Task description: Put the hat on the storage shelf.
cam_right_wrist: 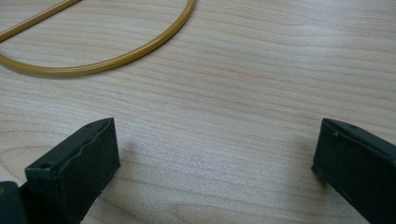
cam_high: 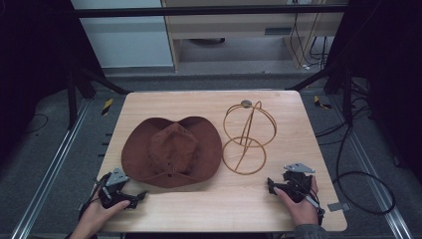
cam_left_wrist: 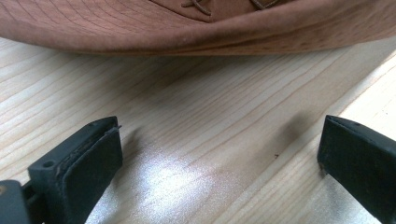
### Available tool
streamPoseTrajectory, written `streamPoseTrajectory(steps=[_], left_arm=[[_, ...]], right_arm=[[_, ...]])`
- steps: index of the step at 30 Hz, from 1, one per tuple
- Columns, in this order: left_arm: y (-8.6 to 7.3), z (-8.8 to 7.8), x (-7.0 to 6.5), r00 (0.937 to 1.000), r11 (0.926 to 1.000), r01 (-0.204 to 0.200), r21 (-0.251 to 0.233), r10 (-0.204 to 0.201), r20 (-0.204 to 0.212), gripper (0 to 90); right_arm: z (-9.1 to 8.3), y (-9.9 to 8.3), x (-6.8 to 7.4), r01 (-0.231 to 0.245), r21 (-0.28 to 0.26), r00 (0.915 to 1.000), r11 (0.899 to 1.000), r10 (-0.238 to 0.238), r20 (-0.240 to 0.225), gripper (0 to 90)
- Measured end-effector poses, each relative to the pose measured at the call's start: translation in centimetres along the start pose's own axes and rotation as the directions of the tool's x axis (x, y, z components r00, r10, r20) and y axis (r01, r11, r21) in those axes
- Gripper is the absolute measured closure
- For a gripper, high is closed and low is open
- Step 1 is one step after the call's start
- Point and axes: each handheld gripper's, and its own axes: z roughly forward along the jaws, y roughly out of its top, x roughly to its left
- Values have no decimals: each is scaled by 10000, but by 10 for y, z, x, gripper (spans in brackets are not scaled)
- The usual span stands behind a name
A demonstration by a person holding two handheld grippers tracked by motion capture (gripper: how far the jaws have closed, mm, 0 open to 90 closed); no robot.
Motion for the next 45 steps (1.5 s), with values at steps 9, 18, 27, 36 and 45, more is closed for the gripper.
streamPoseTrajectory(steps=[9,18,27,36,45], left_arm=[[0,-3,0,9996,9997,-183,188,179,203,7],[-1,-19,6,9998,9997,-165,-200,168,124,43],[-2,-37,5,9998,9969,-76,-783,89,166,72],[0,-52,2,9990,9863,-6,-1652,81,446,58],[15,-72,1,9977,9627,216,-2699,-32,683,31]], right_arm=[[0,0,0,0,1,10000,10000,0,-5,5],[0,0,0,3,1,10000,10000,-3,-1,5],[0,0,0,30,4,10000,10000,-30,-7,5],[0,0,0,27,1,10000,10000,-27,-5,5],[1,1,0,27,-6,10000,10000,-27,19,4]])
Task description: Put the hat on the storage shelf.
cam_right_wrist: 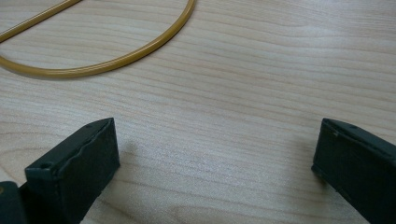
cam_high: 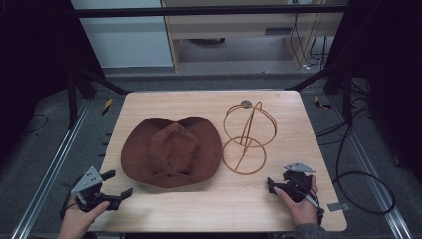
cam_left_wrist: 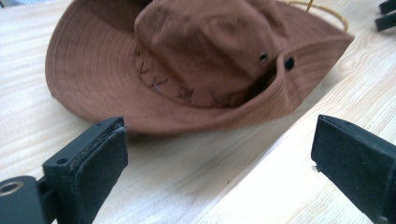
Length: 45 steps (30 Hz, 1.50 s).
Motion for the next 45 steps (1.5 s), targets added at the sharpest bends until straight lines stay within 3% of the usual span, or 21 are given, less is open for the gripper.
streamPoseTrajectory(steps=[3,5,6,8,9,11,12,14,15,17,20,23,27,29,30,34,37,39,44,45], left_arm=[[8,1,0,10000,10000,-35,68,35,47,30],[23,7,-1,9992,9985,-398,380,401,-63,32],[23,7,-1,9992,9985,-398,380,401,-63,32],[43,16,-4,9969,9942,-787,732,788,10,32],[43,16,-4,9969,9942,-787,732,788,10,32],[59,23,-6,9932,9877,-1166,1042,1159,127,32],[74,32,-7,9899,9810,-1419,1324,1413,137,33],[87,42,-8,9876,9749,-1569,1581,1552,226,33],[87,42,-8,9876,9749,-1569,1581,1552,226,34],[104,57,-7,9862,9684,-1653,1870,1597,446,35],[115,68,-6,9880,9679,-1539,1986,1480,442,39],[134,87,-3,9876,9615,-1548,2270,1445,616,44],[152,100,-1,9874,9568,-1578,2443,1489,544,46],[156,103,1,9881,9562,-1523,2499,1414,609,44],[162,110,2,9885,9511,-1461,2721,1293,786,41],[172,118,4,9888,9433,-1478,2970,1350,633,44],[179,122,4,9905,9436,-1355,3022,1220,631,43],[181,124,3,9898,9398,-1412,3113,1277,632,43],[186,140,0,9867,9157,-1626,3675,1489,654,45],[186,140,0,9867,9157,-1626,3675,1489,654,46]], right_arm=[[0,0,0,-29,8,10000,10000,29,-15,4],[0,0,0,-76,10,10000,10000,76,-36,5],[0,0,0,-76,10,10000,10000,76,-36,5],[0,0,0,-73,10,10000,10000,73,-38,5],[0,0,0,-73,9,10000,10000,73,-38,6],[0,0,0,-76,6,10000,10000,76,-37,6],[0,0,0,-57,5,10000,10000,57,-36,6],[0,0,0,-63,6,10000,10000,63,-39,6],[0,0,0,-63,6,10000,10000,63,-39,6],[0,0,0,-75,6,10000,10000,75,-51,6],[0,0,0,-68,12,10000,10000,68,-39,5],[0,0,0,-62,11,10000,10000,63,-61,6],[0,0,0,-34,5,10000,10000,34,-74,6],[0,0,0,-32,6,10000,10000,32,-79,6],[0,0,0,-33,8,10000,10000,33,-70,6],[0,0,0,-50,11,10000,10000,50,-78,6],[0,0,0,-44,12,10000,10000,44,-85,6],[0,0,0,-30,8,10000,10000,30,-77,6],[0,0,-1,-20,9,10000,10000,20,-83,6],[0,0,-1,-20,9,10000,10000,20,-83,6]])
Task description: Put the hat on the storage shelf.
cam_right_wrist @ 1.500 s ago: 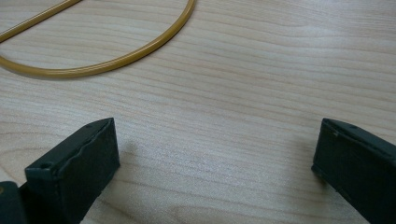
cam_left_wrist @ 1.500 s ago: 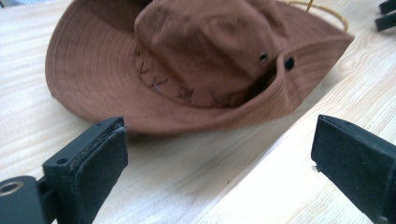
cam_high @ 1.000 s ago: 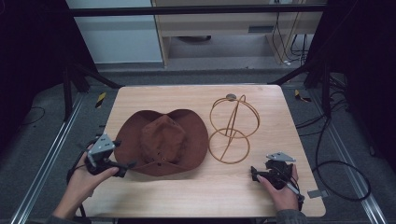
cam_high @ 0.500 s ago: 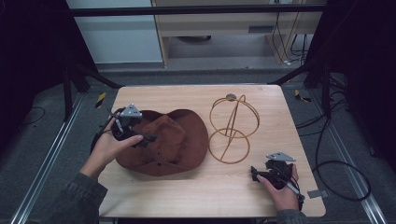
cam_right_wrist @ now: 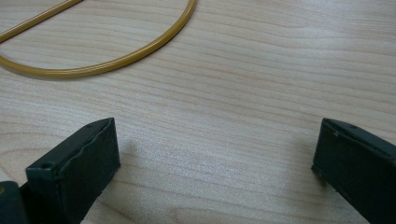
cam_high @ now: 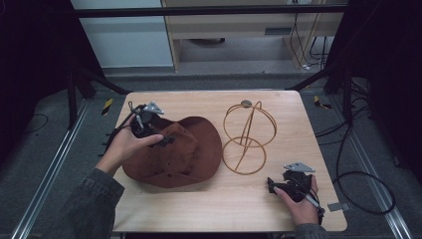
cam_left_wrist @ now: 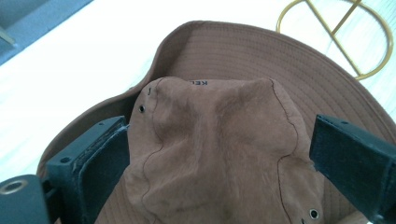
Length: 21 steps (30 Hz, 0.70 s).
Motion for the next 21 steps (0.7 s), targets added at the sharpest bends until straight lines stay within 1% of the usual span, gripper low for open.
streamPoseTrajectory(steps=[2,6,10,11,12,15,16,18,21], left_arm=[[3,7,1,10000,9998,40,194,-39,-20,56],[4,12,1,10000,9990,33,450,-33,2,73],[5,15,1,9999,9984,92,552,-96,63,78],[5,17,1,10000,9975,55,707,-58,38,80],[4,18,0,9999,9975,145,688,-151,77,84],[3,21,0,9999,9966,120,814,-129,102,107],[3,22,-1,9997,9966,191,797,-200,110,109],[2,23,-2,9998,9956,113,932,-125,124,121],[1,25,-4,9998,9952,80,980,-98,176,146]], right_arm=[[0,0,0,-1,0,10000,10000,1,-3,6],[0,0,0,-1,-1,10000,10000,1,6,6],[0,0,0,-1,1,10000,10000,1,-1,5],[0,0,0,1,0,10000,10000,-1,0,5],[0,0,0,-1,1,10000,10000,1,-1,6],[0,0,0,6,7,10000,10000,-6,23,5],[0,0,0,-3,17,10000,10000,3,18,5],[0,0,0,-3,15,10000,10000,3,20,5],[0,0,0,37,6,10000,10000,-37,37,5]])
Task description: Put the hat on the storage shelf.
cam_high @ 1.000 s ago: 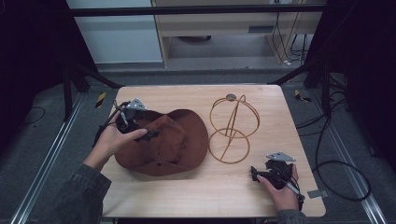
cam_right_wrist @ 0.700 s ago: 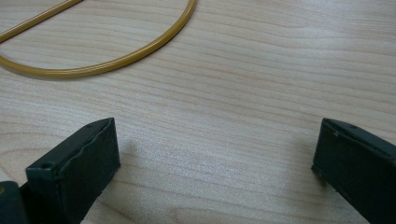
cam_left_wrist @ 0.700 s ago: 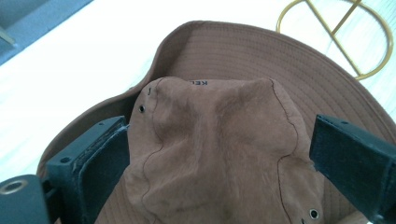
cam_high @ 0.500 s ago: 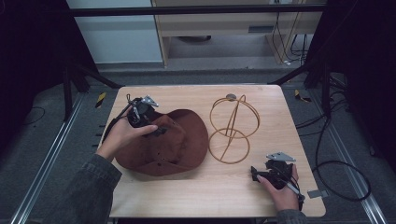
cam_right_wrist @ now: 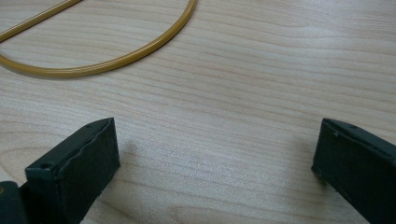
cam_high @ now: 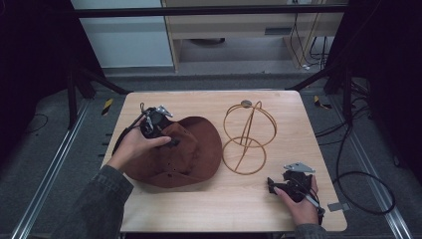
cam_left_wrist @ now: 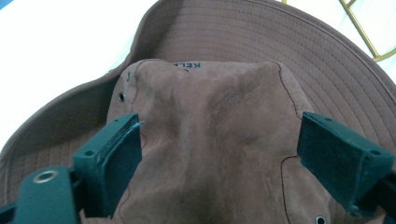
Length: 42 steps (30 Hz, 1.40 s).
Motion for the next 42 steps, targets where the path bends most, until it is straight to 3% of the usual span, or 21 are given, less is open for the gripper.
streamPoseTrajectory(steps=[17,34,42], left_arm=[[-5,14,1,9999,9973,17,738,-27,140,341],[-9,13,8,9984,9941,135,1079,-193,530,848],[-8,8,9,9980,9932,31,1168,-104,622,888]], right_arm=[[0,0,0,49,-11,10000,10000,-49,-18,5],[0,0,0,59,-12,10000,10000,-59,-18,5],[0,0,0,56,-11,10000,10000,-56,-18,5]])
